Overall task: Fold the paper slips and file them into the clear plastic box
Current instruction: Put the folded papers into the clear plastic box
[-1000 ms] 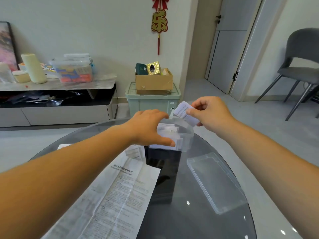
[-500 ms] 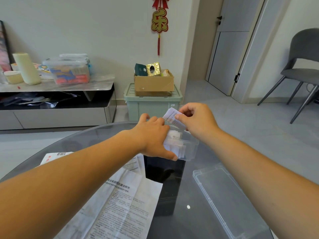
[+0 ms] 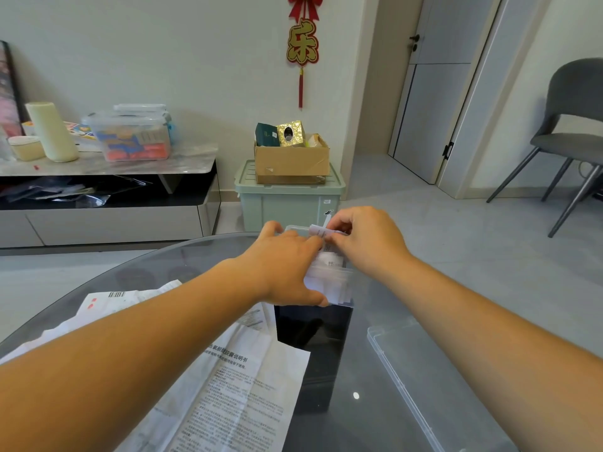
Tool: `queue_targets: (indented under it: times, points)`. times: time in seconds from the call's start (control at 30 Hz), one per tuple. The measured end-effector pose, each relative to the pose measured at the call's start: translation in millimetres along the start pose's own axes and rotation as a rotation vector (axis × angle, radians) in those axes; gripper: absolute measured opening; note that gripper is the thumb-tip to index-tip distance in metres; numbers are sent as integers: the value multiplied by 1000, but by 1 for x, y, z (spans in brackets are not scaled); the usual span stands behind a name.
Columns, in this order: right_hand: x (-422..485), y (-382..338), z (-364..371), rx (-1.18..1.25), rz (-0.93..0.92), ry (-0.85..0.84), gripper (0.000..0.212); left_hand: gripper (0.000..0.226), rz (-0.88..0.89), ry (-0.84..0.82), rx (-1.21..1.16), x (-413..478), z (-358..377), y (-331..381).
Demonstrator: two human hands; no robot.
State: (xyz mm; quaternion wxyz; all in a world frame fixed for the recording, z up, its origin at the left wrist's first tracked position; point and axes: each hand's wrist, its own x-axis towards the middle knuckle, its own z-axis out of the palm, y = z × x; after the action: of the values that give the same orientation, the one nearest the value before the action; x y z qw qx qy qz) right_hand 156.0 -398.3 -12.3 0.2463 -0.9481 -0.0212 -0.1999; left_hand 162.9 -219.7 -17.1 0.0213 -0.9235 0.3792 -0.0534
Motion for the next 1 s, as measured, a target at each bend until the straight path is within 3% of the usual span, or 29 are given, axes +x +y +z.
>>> queue_targets:
  times: [0.2,0.4,0.53,0.67,1.0]
  points:
    - [0,-11,-5,-22,-95,-188,9,82,32,118,-10,-7,3,-2]
    - [-3,-16,-13,-161,-153,-338,38,84,-21,189,47,-8,9,-3]
    - [-3,-16,-10,-144,-129,-311,30,90,-41,249,-2,-12,12,-3]
    - [-2,-19,-8,-125,-153,-264,15,87,5,194,28,-12,9,-5]
    - [-9,-17,-7,-253,-111,-80,27,85,-46,54,97,-7,4,-3]
